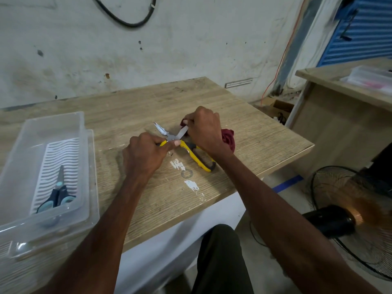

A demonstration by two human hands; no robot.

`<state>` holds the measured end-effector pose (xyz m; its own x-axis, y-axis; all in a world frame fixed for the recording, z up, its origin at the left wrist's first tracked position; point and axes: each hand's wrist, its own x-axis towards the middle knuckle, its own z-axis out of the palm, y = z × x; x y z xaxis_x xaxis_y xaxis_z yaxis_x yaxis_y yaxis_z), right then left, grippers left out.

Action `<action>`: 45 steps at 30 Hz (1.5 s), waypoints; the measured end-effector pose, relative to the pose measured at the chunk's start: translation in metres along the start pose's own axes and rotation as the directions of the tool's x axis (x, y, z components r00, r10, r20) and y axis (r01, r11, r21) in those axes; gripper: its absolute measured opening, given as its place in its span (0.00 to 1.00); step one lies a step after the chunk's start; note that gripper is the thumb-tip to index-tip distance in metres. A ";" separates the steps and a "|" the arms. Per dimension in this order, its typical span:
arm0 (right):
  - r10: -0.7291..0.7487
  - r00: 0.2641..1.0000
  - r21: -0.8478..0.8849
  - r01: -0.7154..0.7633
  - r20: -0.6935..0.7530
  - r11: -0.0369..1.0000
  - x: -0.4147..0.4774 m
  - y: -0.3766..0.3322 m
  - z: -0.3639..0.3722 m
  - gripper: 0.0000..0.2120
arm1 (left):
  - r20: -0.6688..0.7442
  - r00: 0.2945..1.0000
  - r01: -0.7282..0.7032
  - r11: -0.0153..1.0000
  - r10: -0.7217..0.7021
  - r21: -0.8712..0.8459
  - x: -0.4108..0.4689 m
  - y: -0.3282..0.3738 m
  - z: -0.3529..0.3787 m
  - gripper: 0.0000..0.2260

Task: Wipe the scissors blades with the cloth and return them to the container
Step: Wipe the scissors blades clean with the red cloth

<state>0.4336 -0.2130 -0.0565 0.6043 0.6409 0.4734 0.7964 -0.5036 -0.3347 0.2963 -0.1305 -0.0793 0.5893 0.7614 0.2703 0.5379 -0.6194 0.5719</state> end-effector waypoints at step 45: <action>-0.046 0.997 -0.142 0.037 -0.061 0.989 -0.007 0.007 -0.014 0.09 | 0.005 1.000 0.029 0.991 -0.028 -0.134 -0.002 -0.001 -0.002 0.26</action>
<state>0.4347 -0.2287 -0.0511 0.5641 0.6272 0.5370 0.8071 -0.5562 -0.1980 0.2934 -0.1309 -0.0790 0.5767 0.7777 0.2502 0.4689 -0.5659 0.6781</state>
